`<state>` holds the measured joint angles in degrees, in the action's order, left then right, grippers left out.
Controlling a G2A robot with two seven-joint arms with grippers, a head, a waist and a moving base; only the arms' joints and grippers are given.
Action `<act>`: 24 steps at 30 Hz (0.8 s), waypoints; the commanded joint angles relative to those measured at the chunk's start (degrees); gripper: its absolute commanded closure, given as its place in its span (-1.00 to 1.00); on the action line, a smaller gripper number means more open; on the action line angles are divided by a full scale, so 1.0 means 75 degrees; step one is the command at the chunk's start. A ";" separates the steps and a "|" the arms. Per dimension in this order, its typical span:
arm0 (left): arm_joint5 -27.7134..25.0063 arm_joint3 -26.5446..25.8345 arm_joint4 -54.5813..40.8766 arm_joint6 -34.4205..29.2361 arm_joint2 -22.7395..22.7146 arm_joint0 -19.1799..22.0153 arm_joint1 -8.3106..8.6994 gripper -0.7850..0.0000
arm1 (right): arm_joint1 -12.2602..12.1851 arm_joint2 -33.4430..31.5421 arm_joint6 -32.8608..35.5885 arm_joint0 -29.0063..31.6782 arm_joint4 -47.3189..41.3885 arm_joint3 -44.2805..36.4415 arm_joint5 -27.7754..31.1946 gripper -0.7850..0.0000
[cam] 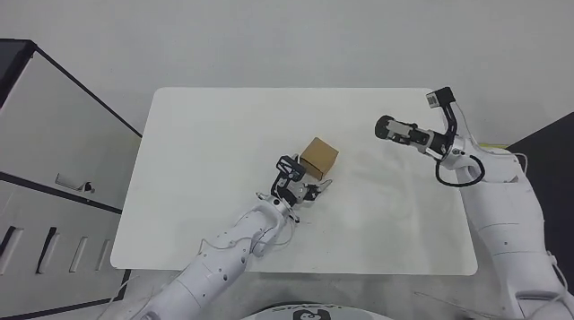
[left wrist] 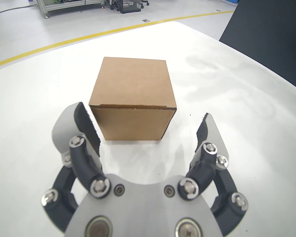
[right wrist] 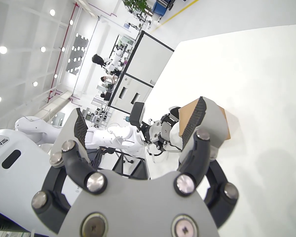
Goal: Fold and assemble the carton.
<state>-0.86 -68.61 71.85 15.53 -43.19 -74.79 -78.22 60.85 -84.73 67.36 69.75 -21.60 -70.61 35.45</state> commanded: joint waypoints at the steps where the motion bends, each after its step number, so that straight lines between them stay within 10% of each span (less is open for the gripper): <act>1: 0.0015 0.0058 -0.0008 0.0036 0.0007 0.0040 -0.0031 -1.00 | -0.0029 -0.0105 -0.0007 0.0110 -0.0133 -0.0020 -0.0016 -1.00; 24: 0.0063 0.1026 -0.0070 0.0468 0.0156 0.0485 -0.0403 -1.00 | -0.0055 -0.0129 0.0130 0.0187 -0.0222 -0.0099 0.0005 -1.00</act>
<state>-0.34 -61.42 71.44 18.85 -42.10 -71.36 -81.08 60.44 -85.69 68.34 71.16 -23.26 -71.36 35.49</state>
